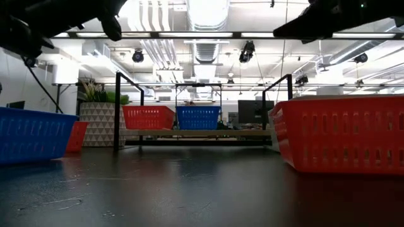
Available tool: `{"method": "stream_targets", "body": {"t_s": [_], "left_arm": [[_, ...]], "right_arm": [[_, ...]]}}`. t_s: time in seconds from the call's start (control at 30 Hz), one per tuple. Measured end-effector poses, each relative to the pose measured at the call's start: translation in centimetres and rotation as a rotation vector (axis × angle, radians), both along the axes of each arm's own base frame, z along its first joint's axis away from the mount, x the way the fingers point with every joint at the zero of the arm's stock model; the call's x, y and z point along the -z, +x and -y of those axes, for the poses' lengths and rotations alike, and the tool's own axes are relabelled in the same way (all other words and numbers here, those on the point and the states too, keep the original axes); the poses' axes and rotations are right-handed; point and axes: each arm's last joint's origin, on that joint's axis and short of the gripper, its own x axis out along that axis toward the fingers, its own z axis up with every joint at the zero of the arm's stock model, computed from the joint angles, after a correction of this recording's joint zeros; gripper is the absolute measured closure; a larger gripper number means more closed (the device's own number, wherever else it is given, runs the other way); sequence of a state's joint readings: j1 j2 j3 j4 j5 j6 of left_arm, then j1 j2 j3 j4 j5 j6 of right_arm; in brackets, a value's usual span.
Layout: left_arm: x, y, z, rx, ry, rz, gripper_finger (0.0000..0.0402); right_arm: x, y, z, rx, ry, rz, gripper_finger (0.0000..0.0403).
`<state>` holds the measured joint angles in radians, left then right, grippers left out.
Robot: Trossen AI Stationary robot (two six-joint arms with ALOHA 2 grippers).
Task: Stack baskets on shelf by color
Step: Put the bottom left white bin on the shelf
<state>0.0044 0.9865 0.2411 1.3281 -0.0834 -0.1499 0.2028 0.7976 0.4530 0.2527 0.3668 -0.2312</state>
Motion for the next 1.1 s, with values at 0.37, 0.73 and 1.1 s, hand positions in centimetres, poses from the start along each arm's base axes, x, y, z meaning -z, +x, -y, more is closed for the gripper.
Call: {"method": "stream_targets", "body": {"t_s": [0.37, 0.73, 1.1], "left_arm": [[0.1, 0.6, 0.0, -0.003, 0.006, -0.017, 0.0402], [0.1, 0.6, 0.0, -0.005, 0.007, -0.019, 0.0402], [0.1, 0.6, 0.0, -0.005, 0.007, -0.021, 0.0402]], "right_arm": [[-0.8, 0.1, -1.1, -0.084, 0.293, -0.209, 0.0309], [-1.4, 1.6, -3.7, 0.012, 0.288, -0.777, 0.022], [-0.4, 2.4, -5.1, -0.004, 0.367, -1.005, 0.024]]}}
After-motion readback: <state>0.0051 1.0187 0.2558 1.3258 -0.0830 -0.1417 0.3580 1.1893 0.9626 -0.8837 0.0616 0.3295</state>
